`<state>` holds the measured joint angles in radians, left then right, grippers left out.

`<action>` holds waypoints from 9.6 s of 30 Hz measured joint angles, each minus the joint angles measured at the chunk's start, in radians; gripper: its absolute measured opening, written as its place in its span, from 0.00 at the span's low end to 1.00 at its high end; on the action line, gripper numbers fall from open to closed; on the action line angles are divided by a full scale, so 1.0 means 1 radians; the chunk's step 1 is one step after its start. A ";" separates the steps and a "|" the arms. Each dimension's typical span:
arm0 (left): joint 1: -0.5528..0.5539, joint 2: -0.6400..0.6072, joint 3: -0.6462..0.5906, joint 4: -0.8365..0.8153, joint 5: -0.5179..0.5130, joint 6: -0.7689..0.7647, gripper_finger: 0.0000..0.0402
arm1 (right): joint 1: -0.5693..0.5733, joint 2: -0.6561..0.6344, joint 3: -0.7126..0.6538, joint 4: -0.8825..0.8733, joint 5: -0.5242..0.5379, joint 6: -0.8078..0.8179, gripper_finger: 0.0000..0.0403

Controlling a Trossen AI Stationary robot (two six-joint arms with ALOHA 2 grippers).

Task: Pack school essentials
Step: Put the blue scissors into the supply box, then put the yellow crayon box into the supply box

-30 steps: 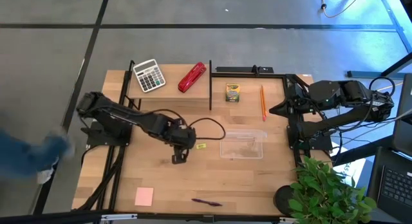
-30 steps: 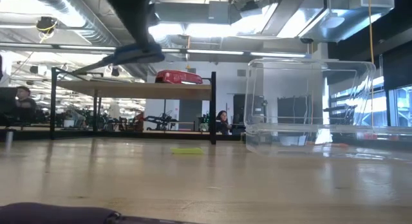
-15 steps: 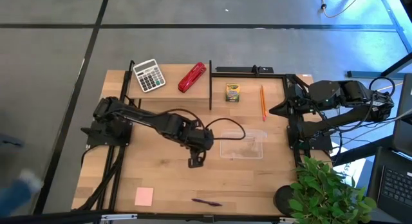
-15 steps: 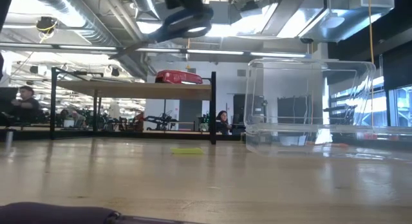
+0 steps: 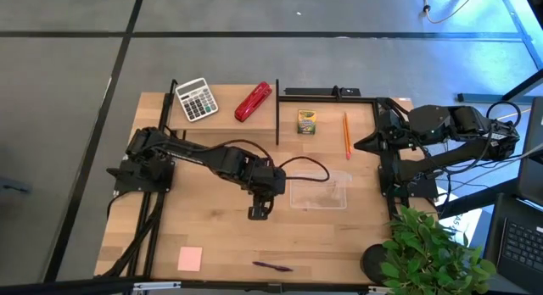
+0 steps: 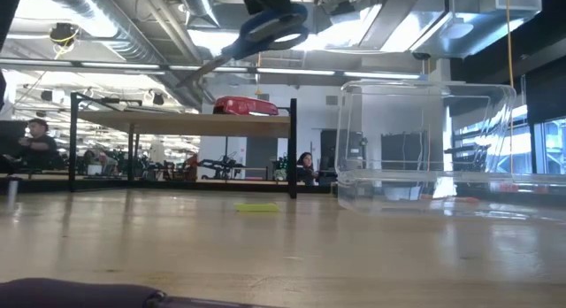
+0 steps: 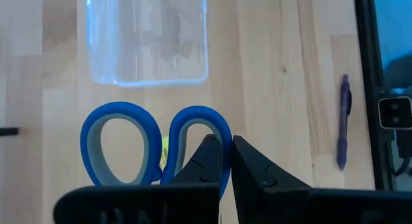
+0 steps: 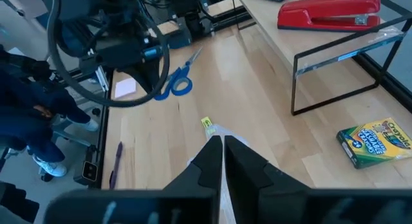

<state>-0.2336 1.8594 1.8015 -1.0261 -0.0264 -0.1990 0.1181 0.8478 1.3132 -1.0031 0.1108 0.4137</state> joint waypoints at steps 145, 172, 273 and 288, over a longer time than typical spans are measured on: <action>0.114 0.255 0.029 0.509 0.143 -0.062 0.00 | 0.000 0.000 0.000 0.026 -0.026 -0.001 0.05; 0.108 0.255 0.088 0.472 0.052 -0.055 0.00 | 0.000 0.000 0.000 0.027 -0.026 -0.030 0.05; 0.142 0.377 0.328 0.285 -0.182 0.034 0.22 | 0.001 0.000 0.000 0.042 -0.036 -0.030 0.05; 0.137 0.290 0.526 -0.105 -0.194 -0.104 0.22 | 0.001 -0.019 0.000 0.109 -0.195 -0.181 0.05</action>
<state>-0.0966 2.1494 2.3272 -1.1314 -0.2203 -0.3027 0.1188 0.8288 1.3136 -0.8938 -0.0843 0.2329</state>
